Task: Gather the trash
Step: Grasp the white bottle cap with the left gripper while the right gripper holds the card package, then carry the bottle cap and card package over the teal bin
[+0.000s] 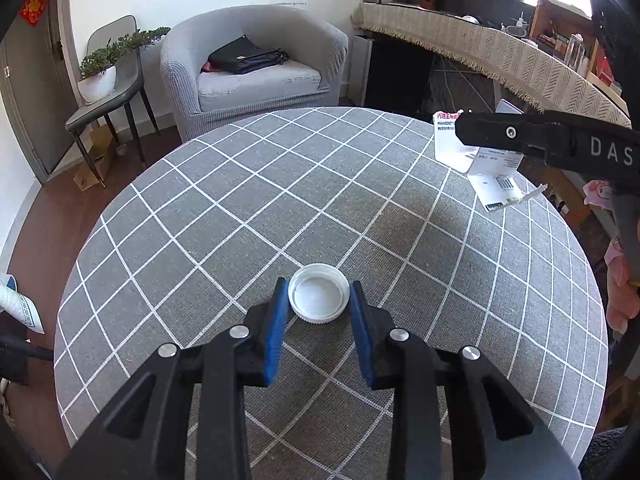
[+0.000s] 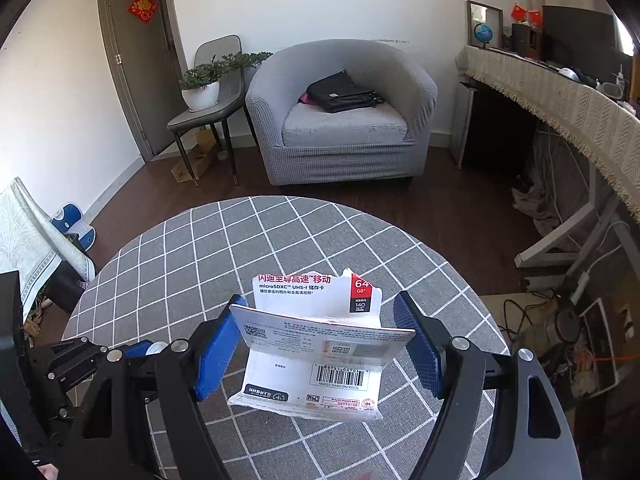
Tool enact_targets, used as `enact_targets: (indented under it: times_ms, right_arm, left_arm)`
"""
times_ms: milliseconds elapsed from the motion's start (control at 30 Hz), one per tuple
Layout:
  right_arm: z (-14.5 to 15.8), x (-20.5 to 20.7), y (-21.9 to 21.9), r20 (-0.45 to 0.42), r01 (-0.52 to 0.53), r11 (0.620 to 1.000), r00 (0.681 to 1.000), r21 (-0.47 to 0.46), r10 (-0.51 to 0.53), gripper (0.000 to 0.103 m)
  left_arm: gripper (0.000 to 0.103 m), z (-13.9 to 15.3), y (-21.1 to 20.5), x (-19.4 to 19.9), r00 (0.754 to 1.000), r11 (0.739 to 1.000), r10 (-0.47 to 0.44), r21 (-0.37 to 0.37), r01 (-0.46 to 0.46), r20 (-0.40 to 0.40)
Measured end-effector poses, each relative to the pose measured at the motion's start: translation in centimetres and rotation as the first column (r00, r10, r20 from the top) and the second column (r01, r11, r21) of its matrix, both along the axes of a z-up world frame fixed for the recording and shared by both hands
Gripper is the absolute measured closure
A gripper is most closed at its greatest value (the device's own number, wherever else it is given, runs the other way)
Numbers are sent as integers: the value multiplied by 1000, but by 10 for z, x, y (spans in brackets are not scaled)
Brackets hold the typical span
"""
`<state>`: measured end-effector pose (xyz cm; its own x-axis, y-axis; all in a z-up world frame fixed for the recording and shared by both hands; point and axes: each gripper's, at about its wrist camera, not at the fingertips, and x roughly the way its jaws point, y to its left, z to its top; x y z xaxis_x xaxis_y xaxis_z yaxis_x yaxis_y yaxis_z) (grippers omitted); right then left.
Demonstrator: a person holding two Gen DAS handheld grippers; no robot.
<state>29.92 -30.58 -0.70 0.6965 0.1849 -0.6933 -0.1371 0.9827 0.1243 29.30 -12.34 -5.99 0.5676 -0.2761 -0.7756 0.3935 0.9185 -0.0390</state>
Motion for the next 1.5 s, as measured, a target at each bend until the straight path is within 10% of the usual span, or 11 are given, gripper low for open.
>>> enact_targets:
  times_ms: [833,1500]
  right_arm:
    - [11,-94,107,36,-129,990,991,57,127,26]
    - [9,-126,251,58,-368,925,930,92,364,26]
  left_arm:
    - [71,60,127,-108,989,991,130,-21,-129,72]
    - [71,8,278,-166,934,934,357,48,-355,-35]
